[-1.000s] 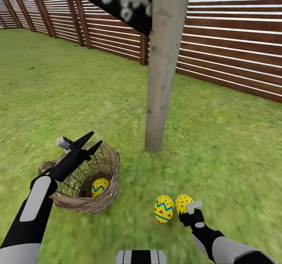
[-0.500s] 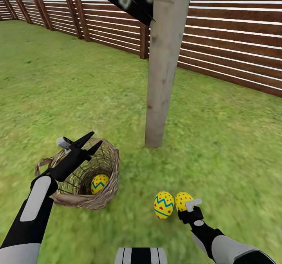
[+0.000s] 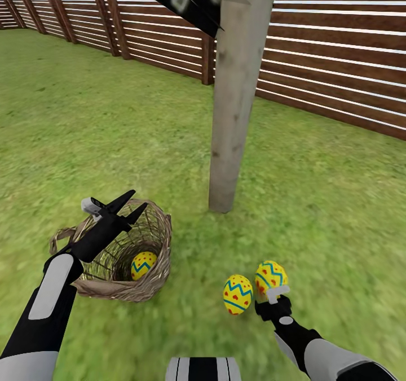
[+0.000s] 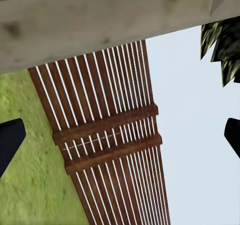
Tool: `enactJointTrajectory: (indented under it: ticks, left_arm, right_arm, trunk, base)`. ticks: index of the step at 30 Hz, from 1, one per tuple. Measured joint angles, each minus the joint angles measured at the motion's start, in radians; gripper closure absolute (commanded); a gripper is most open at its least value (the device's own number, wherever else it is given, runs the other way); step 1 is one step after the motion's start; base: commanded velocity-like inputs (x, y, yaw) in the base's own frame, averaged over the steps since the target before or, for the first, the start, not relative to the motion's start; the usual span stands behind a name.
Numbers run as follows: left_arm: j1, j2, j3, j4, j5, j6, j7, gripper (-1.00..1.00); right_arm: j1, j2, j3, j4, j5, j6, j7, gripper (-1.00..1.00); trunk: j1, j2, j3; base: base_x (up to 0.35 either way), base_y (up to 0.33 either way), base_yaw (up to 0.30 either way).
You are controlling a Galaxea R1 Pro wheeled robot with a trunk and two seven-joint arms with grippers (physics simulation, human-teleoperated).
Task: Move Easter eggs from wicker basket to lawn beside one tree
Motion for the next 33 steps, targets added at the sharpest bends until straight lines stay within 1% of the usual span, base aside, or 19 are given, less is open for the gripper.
enactJointTrajectory:
  ticks: [4, 9, 12, 18, 22, 24, 25, 26, 29, 30, 31, 33]
  left_arm:
    - [0.000, 0.000, 0.000, 0.000, 0.000, 0.000, 0.000, -1.00]
    - [0.000, 0.001, -0.003, 0.000, -0.007, 0.003, 0.011, -1.00]
    - [0.000, 0.003, -0.003, 0.000, -0.010, 0.004, 0.012, -1.00]
    - [0.000, 0.006, -0.001, 0.000, -0.010, 0.007, 0.012, -1.00]
    - [0.000, 0.009, 0.002, 0.000, -0.002, 0.013, 0.012, -1.00]
    - [0.000, 0.010, 0.003, -0.001, -0.001, 0.015, 0.011, -1.00]
    - [0.000, 0.010, 0.004, -0.002, 0.000, 0.016, 0.011, -1.00]
    - [0.000, 0.011, 0.004, -0.002, 0.000, 0.016, 0.011, -1.00]
    - [0.000, 0.011, 0.003, -0.002, 0.000, 0.016, 0.011, -1.00]
    - [0.000, 0.011, 0.003, -0.002, 0.000, 0.016, 0.011, -1.00]
    - [0.000, 0.011, 0.003, -0.002, 0.000, 0.016, 0.011, -1.00]
    - [0.000, 0.011, 0.003, -0.002, 0.000, 0.016, 0.011, -1.00]
  right_arm:
    - [0.000, 0.001, -0.001, 0.000, -0.001, 0.001, 0.003, -1.00]
    - [0.000, 0.001, -0.001, -0.003, -0.001, 0.001, 0.003, -1.00]
    - [0.000, 0.000, -0.003, -0.025, -0.001, 0.004, 0.003, -1.00]
    - [0.000, 0.003, -0.004, -0.028, -0.002, 0.004, 0.003, -1.00]
    - [0.000, 0.002, -0.002, -0.029, -0.002, 0.006, 0.002, -1.00]
    - [0.000, 0.000, -0.004, -0.056, -0.003, 0.007, 0.003, -1.00]
    - [0.000, -0.001, -0.005, -0.088, -0.003, 0.012, 0.004, -1.00]
    - [0.000, -0.001, -0.006, -0.112, -0.004, 0.027, 0.004, -1.00]
    - [0.000, -0.003, -0.008, -0.213, -0.005, 0.142, 0.005, -1.00]
    - [0.001, -0.002, -0.009, -0.266, -0.006, 0.184, 0.006, -1.00]
    - [0.005, -0.002, -0.010, -0.320, -0.006, 0.238, 0.006, -1.00]
    - [0.013, -0.001, -0.008, -0.447, -0.006, 0.380, 0.007, -1.00]
  trunk:
    - [0.000, 0.000, 0.000]
    - [-0.002, 0.001, 0.019]
    - [-0.004, 0.002, 0.031]
    - [-0.006, 0.003, 0.054]
    - [-0.008, 0.004, 0.070]
    - [-0.009, 0.005, 0.077]
    - [-0.010, 0.005, 0.081]
    - [-0.010, 0.005, 0.085]
    - [-0.011, 0.006, 0.097]
    - [-0.012, 0.006, 0.101]
    - [-0.012, 0.006, 0.104]
    - [-0.013, 0.007, 0.112]
  base:
    - [0.000, 0.000, 0.000]
    - [0.000, 0.000, 0.000]
    - [0.000, 0.000, 0.000]
    - [0.000, 0.000, 0.000]
    - [0.000, 0.000, 0.000]
    - [0.000, 0.000, 0.000]
    - [0.000, 0.000, 0.000]
    - [0.000, 0.000, 0.000]
    - [0.000, 0.000, 0.000]
    - [0.000, 0.000, 0.000]
    - [0.000, 0.000, 0.000]
    - [0.000, 0.000, 0.000]
